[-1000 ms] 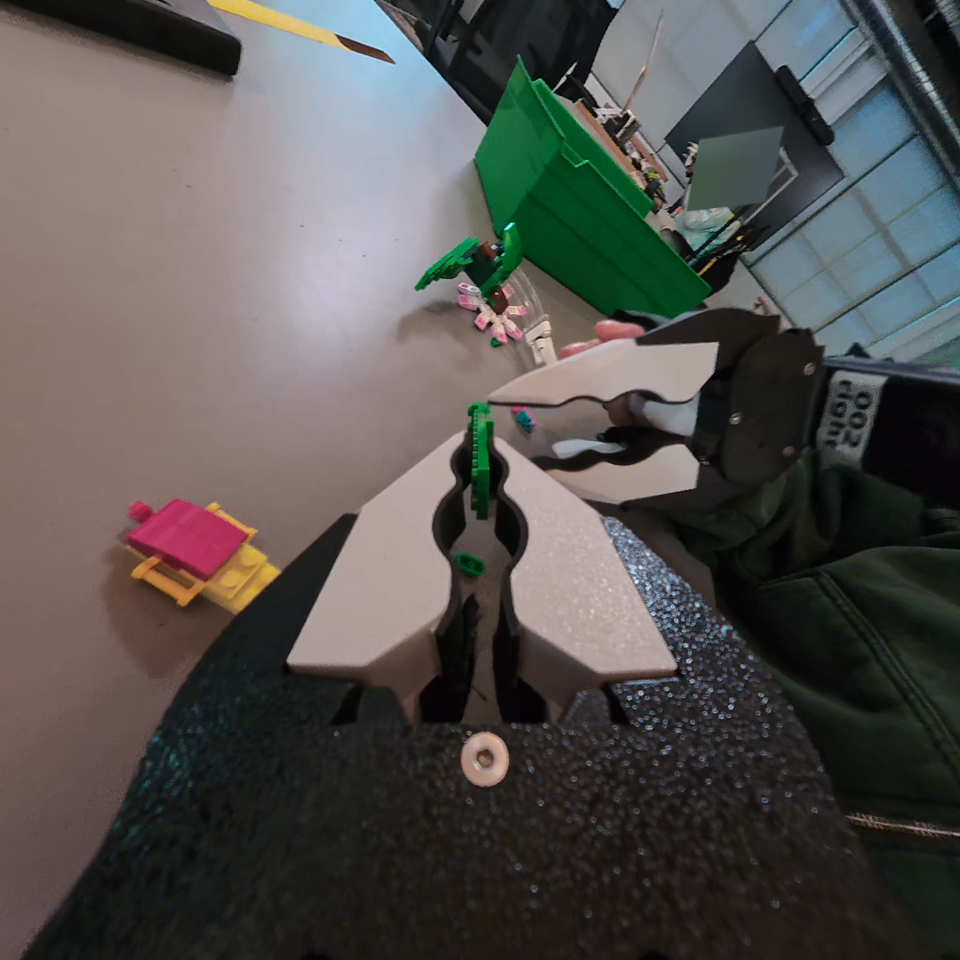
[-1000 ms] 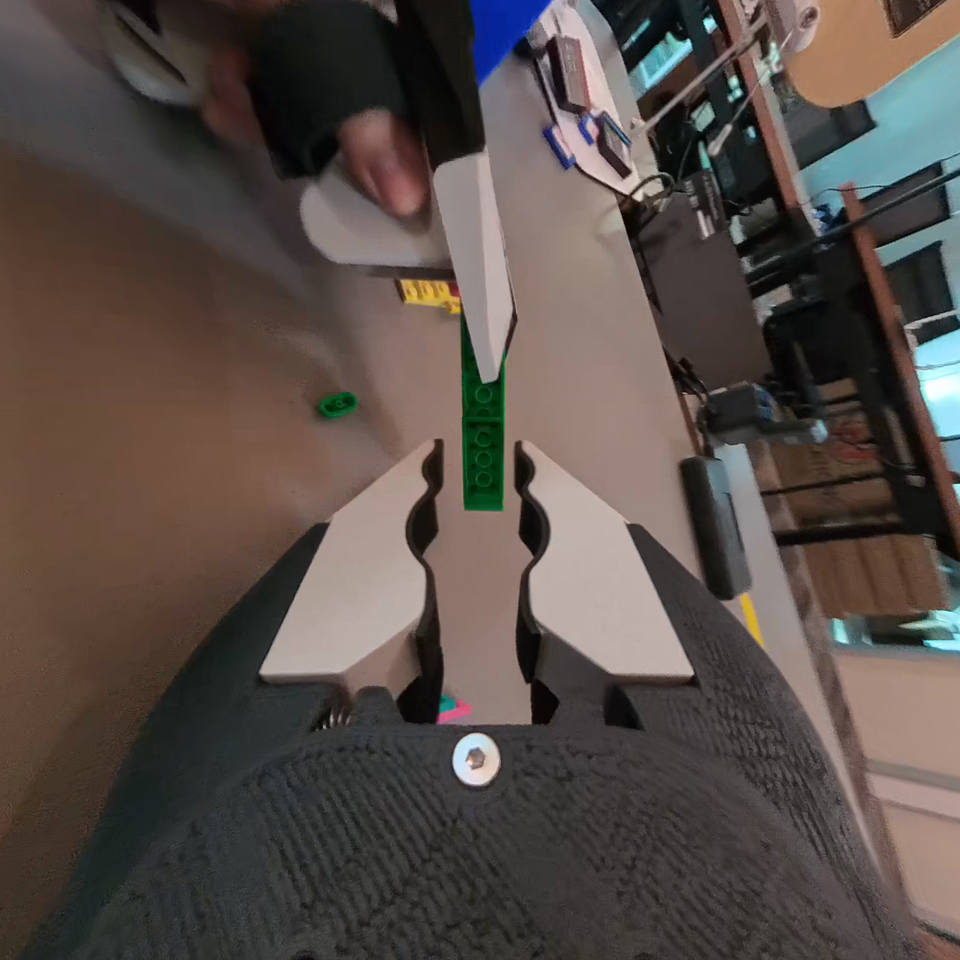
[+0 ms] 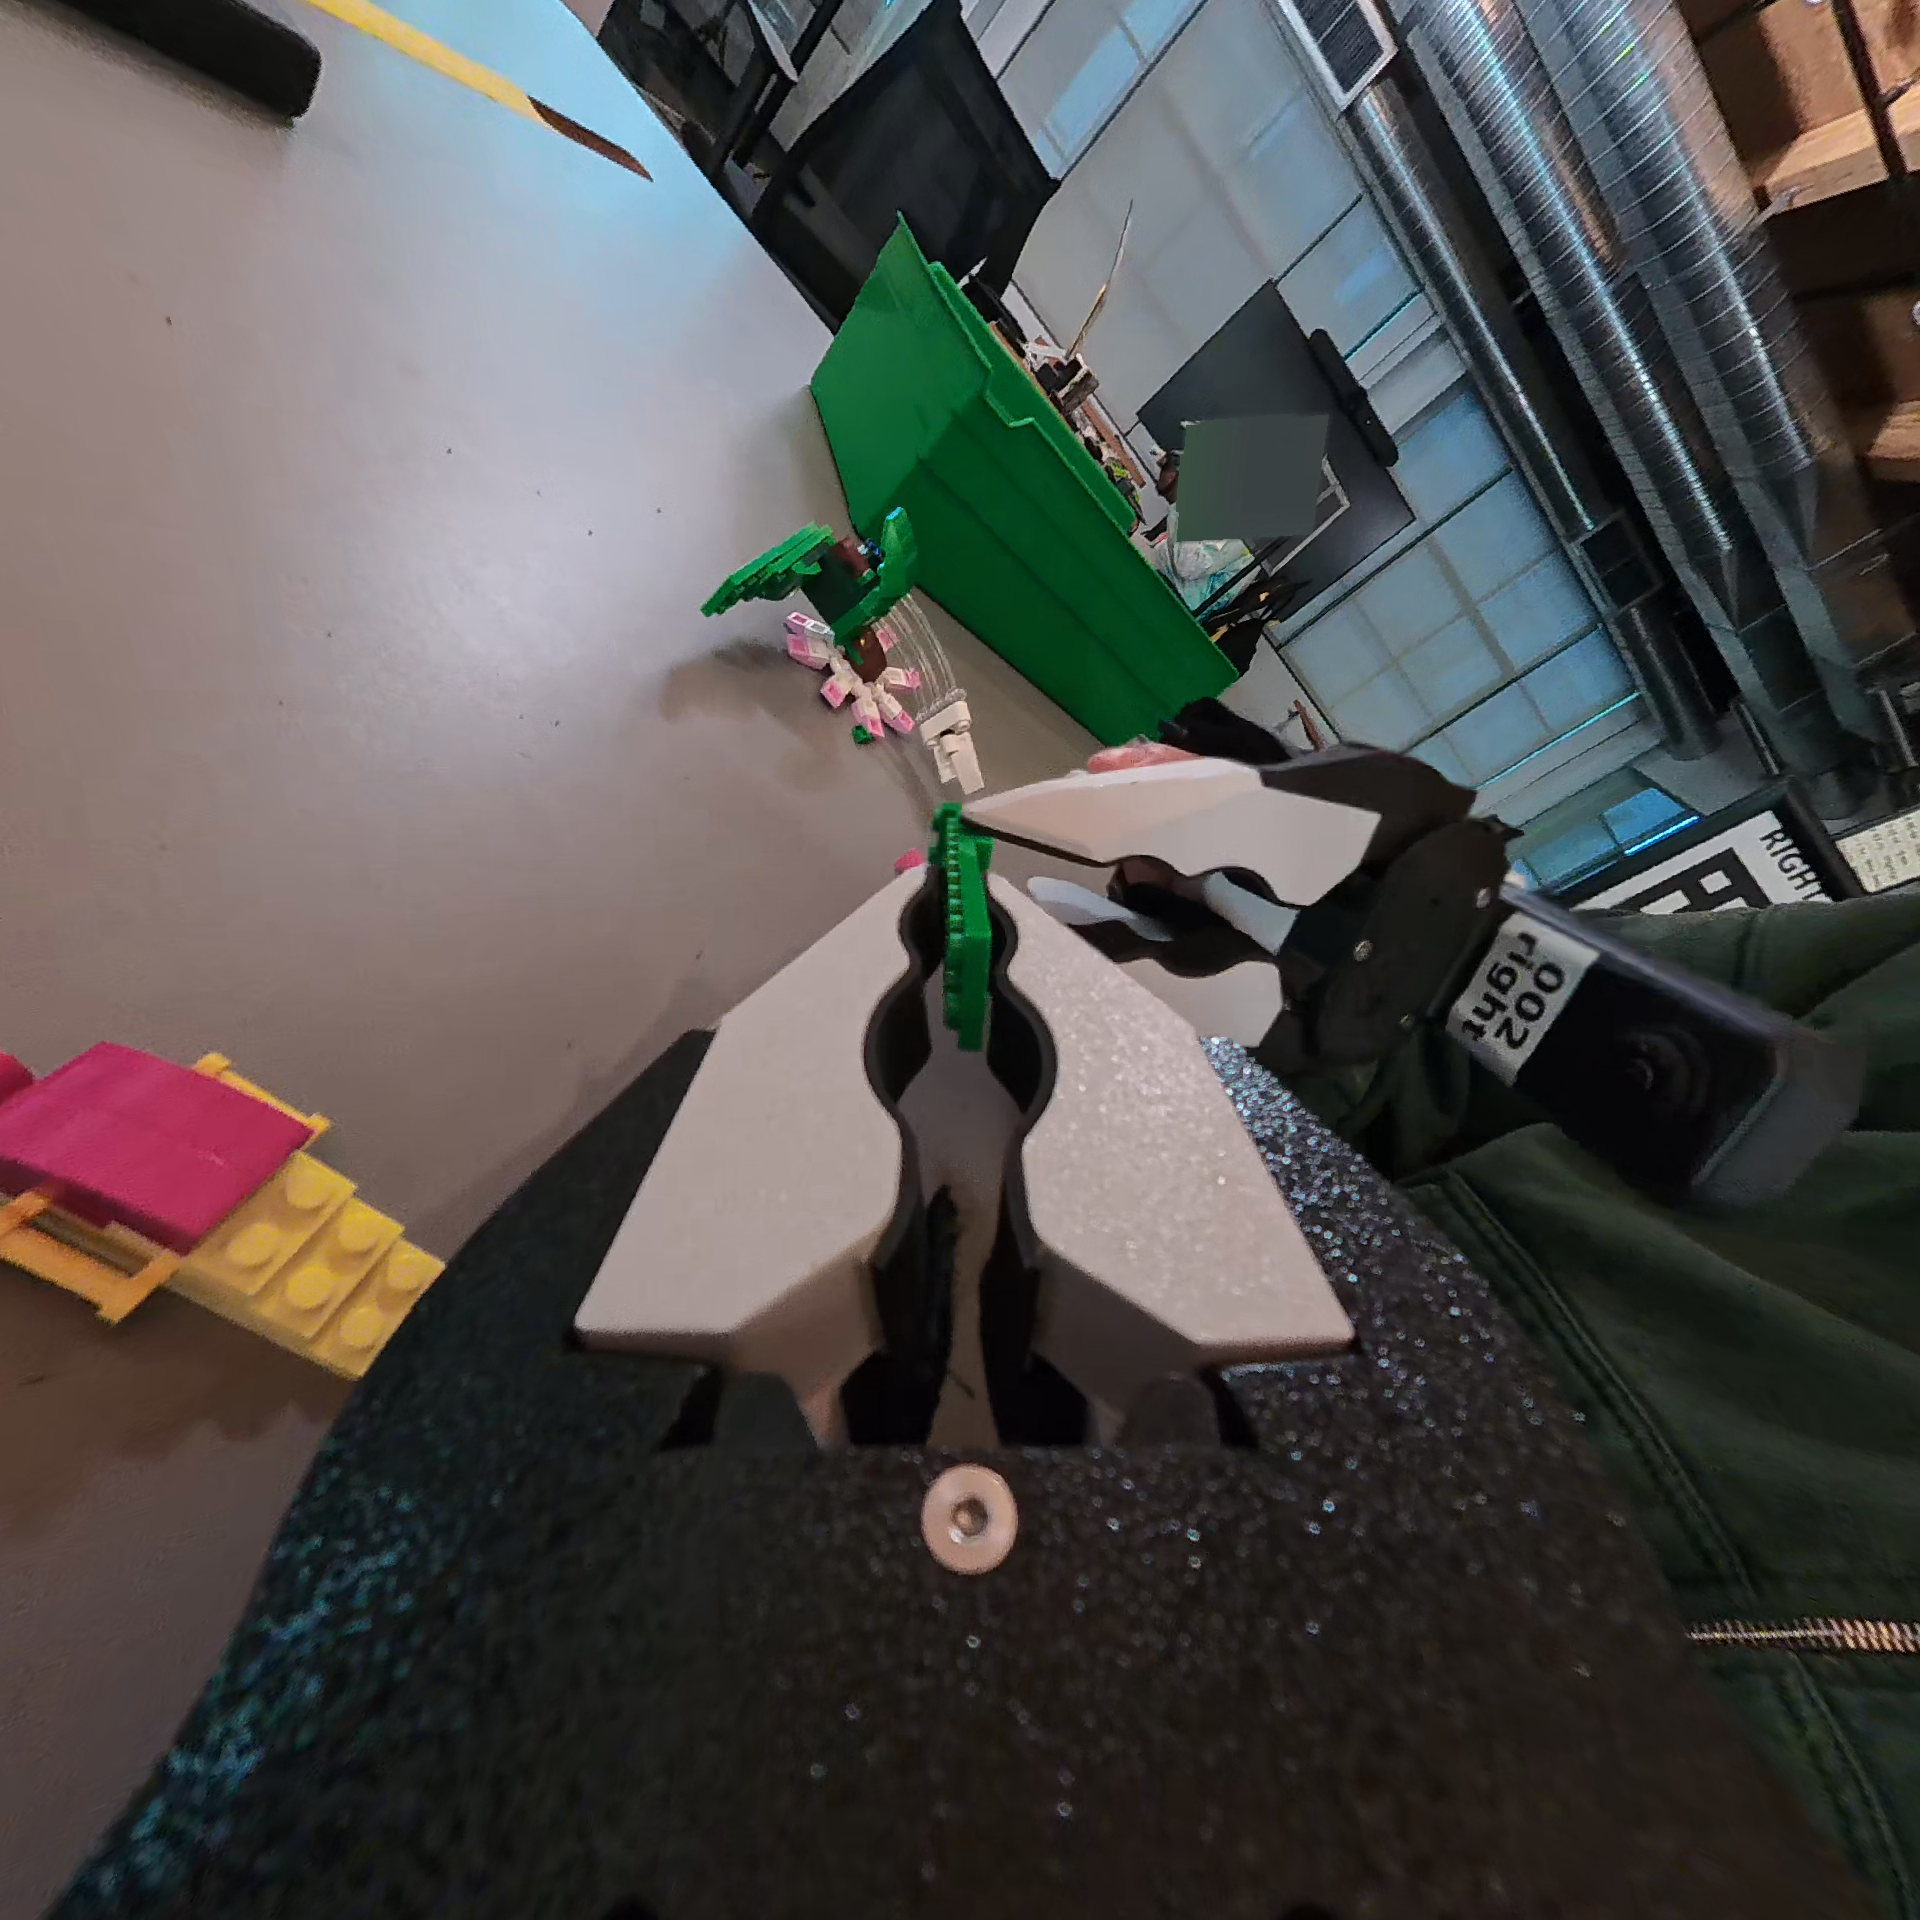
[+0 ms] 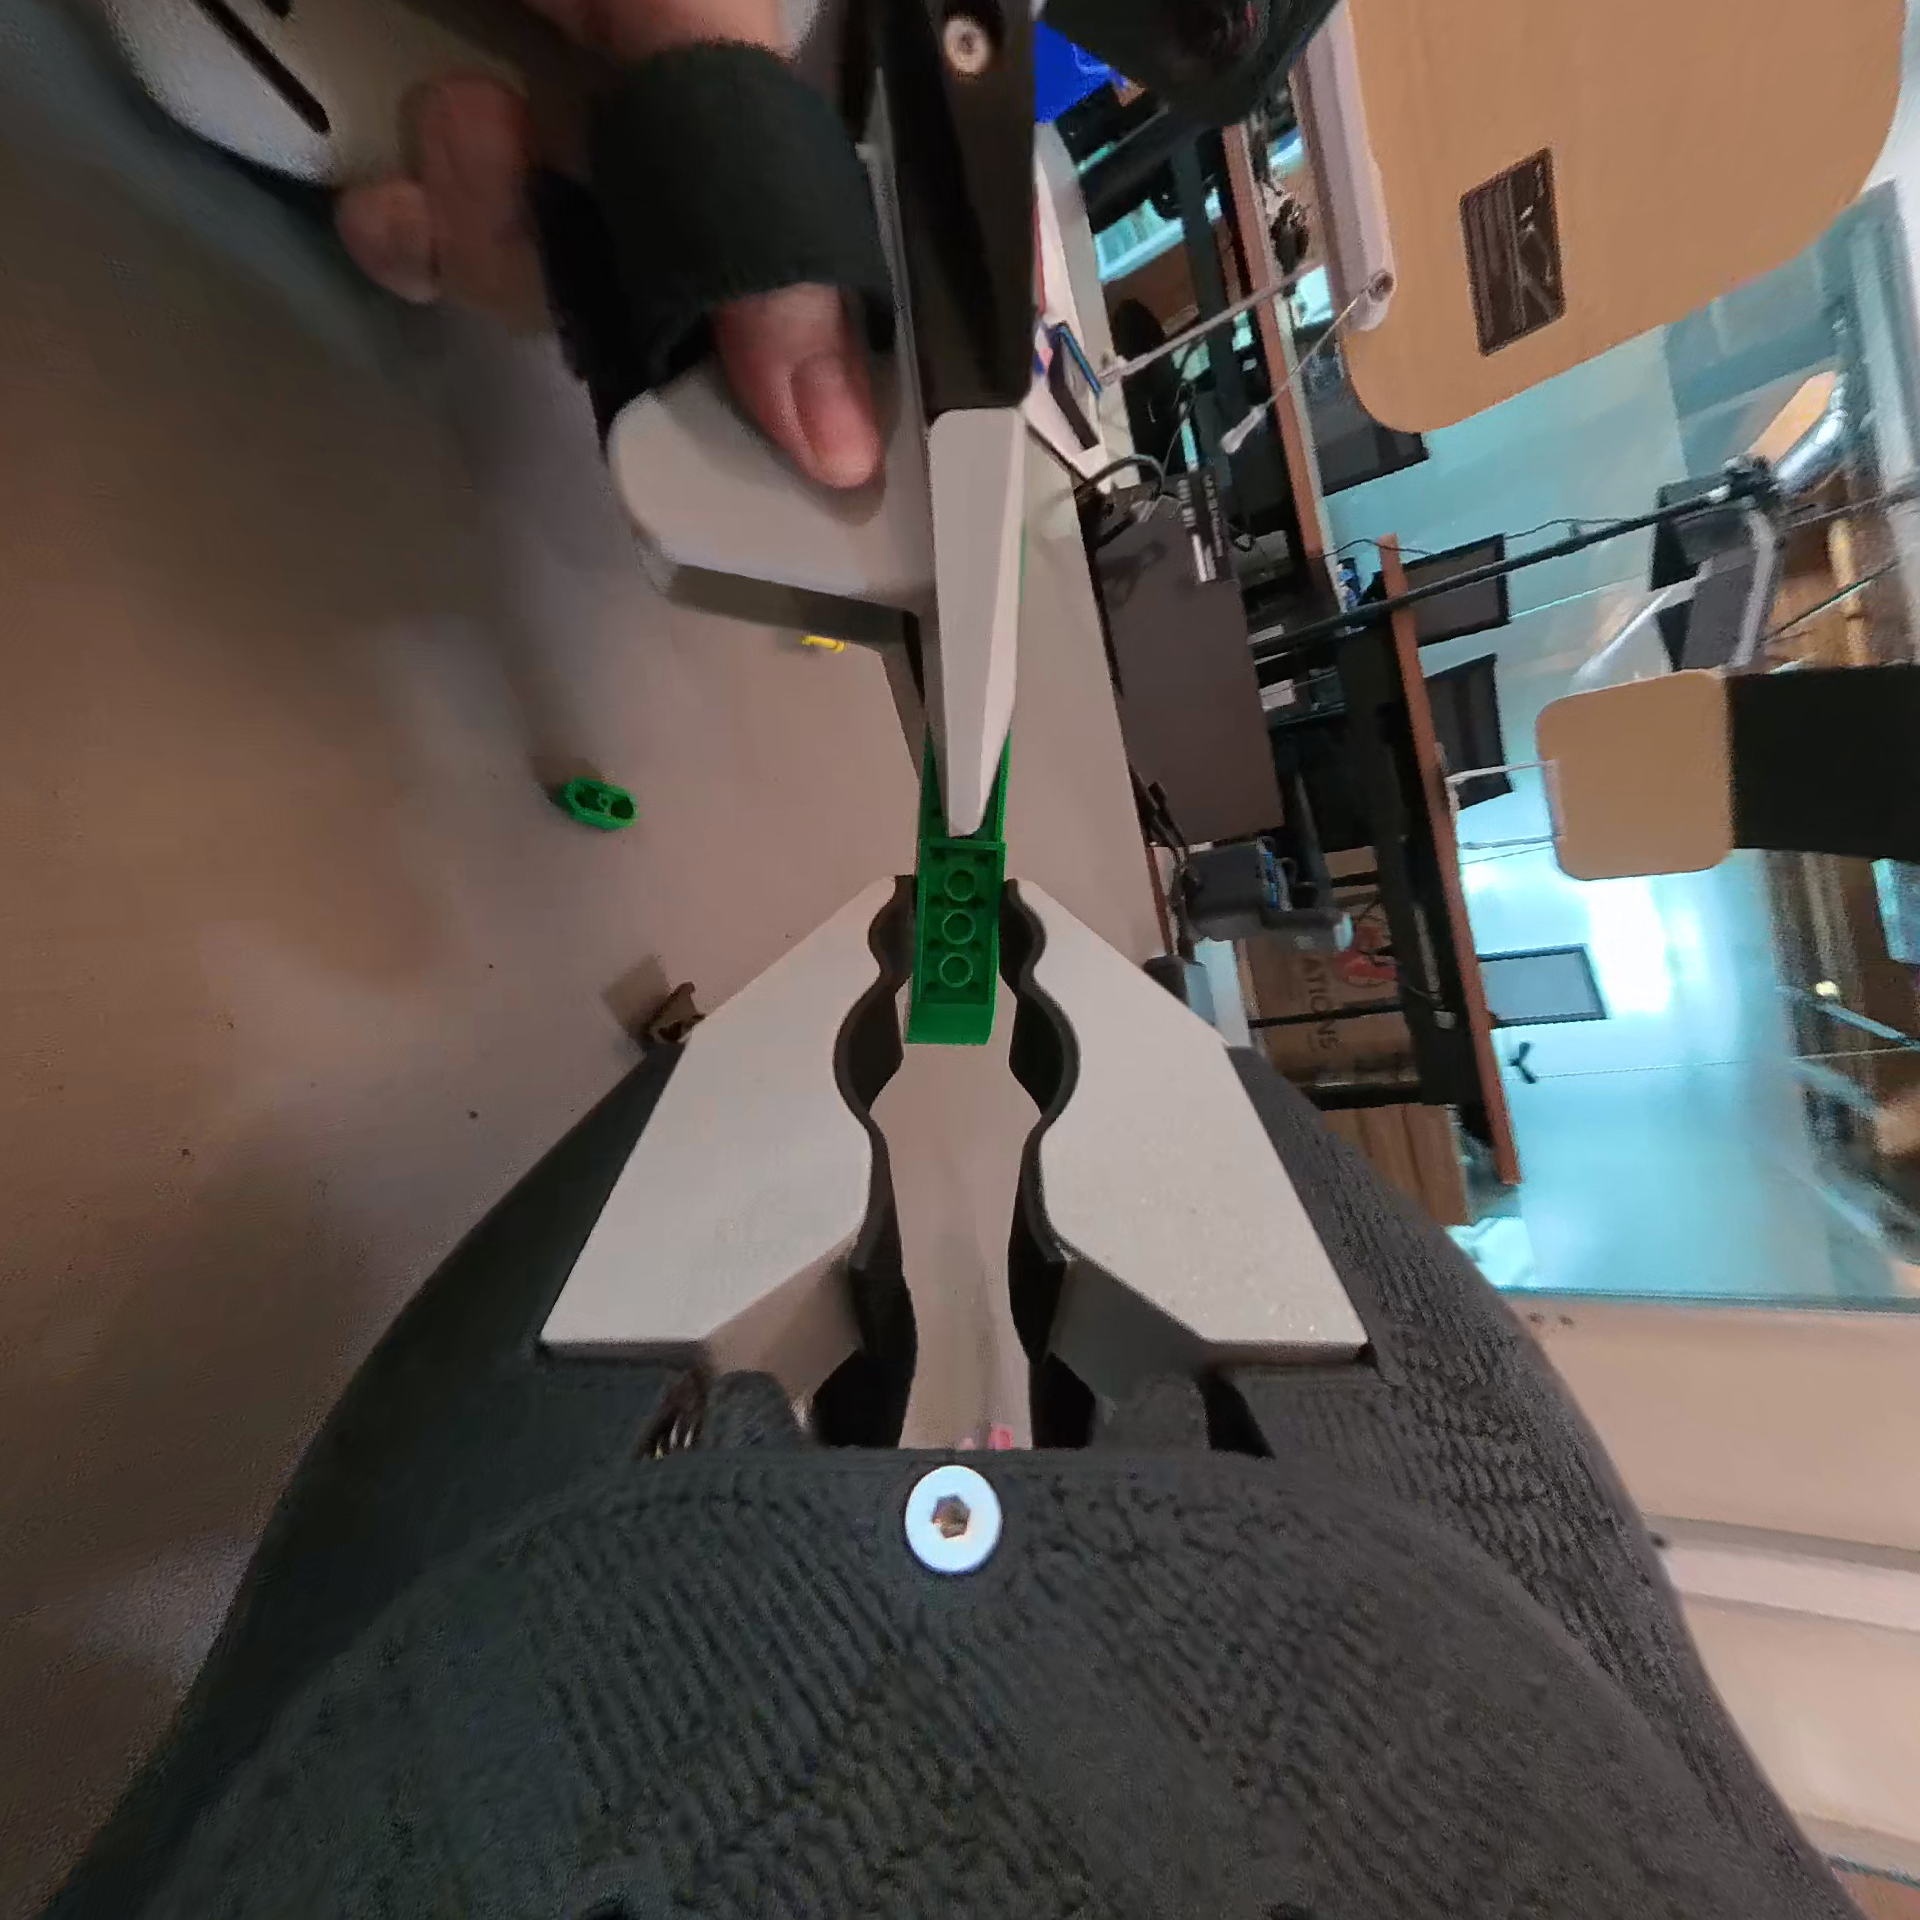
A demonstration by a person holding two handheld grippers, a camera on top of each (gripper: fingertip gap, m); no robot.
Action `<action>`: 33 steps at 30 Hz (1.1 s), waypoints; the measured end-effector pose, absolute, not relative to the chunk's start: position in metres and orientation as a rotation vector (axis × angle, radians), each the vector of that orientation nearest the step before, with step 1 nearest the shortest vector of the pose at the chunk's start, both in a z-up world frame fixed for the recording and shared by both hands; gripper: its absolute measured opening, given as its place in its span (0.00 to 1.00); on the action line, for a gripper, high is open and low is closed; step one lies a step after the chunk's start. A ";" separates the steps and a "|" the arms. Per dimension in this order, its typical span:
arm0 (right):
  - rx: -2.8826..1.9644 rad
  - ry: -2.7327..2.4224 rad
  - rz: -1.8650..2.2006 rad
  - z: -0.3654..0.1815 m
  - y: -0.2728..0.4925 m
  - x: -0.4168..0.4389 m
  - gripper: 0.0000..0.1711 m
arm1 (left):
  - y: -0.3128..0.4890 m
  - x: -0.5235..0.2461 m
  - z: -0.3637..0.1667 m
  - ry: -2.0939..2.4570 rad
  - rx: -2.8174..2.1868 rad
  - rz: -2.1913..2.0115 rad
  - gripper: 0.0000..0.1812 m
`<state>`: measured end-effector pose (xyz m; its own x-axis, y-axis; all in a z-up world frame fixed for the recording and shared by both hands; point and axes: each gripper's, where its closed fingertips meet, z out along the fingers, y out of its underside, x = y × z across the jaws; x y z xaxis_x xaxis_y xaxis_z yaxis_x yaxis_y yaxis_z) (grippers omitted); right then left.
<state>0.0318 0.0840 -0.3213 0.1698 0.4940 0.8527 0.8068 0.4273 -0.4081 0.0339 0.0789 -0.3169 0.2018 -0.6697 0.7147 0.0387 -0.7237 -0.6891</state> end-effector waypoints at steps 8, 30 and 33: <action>-1.058 -1.507 -0.436 -0.321 0.080 0.038 0.08 | 0.076 0.039 -0.318 0.680 -1.901 -1.431 0.01; -0.895 -1.470 -0.217 -0.305 0.050 0.057 0.08 | 0.099 0.006 -0.307 0.572 -1.853 -1.294 0.01; -1.195 -1.351 0.252 -0.303 0.057 0.058 0.08 | 0.095 0.015 -0.315 0.673 -1.873 -1.238 0.01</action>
<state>0.0585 0.0569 -0.3025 0.2894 0.7414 0.6055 0.4733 0.4389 -0.7637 0.0149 0.0946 -0.3149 0.3864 -0.7678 0.5110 -0.0115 -0.5580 -0.8298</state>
